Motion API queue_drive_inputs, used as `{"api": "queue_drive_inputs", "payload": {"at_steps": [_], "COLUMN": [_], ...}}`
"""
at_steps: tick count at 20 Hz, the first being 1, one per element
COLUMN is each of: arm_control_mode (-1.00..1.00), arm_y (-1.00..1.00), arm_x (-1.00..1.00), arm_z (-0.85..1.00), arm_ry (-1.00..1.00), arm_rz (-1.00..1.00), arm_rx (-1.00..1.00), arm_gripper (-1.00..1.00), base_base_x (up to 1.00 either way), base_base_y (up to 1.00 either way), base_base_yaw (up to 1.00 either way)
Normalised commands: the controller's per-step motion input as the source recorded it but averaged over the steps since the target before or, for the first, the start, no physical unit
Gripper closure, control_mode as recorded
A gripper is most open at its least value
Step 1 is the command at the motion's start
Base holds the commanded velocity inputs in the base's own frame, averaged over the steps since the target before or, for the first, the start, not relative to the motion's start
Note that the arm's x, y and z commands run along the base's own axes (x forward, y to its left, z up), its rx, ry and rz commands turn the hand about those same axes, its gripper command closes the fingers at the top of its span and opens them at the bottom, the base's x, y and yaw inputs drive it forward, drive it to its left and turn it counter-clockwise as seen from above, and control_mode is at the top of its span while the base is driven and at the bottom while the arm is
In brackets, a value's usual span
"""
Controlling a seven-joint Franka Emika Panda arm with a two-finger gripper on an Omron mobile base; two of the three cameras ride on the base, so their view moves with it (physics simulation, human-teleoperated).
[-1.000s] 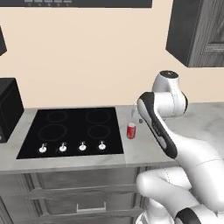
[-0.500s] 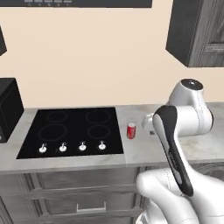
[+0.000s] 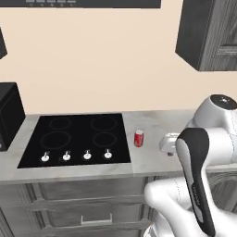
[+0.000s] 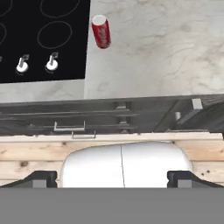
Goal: Four empty soda cans are scattered around the kitchen. Gather all the cans and cluster them next to the stove for recycling.
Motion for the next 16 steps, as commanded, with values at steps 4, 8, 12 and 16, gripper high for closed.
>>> {"api": "queue_drive_inputs", "payload": {"at_steps": [4,8,12,16], "arm_control_mode": [1.00,1.00,1.00,1.00], "arm_y": [0.00,0.00,0.00,0.00], "arm_x": [-0.16,0.00,0.00,0.00], "arm_z": [0.01,0.00,0.00,0.00], "arm_ry": [0.00,0.00,0.00,0.00], "arm_rz": [0.00,0.00,0.00,0.00], "arm_rx": [0.00,0.00,0.00,0.00], "arm_gripper": [-1.00,-1.00,-1.00,-1.00], "base_base_x": [-0.56,-0.77,-0.48,-0.06], "base_base_y": [0.00,-0.01,-0.08,-0.08], "base_base_yaw": [0.00,-0.02,-0.21,-0.38]}}
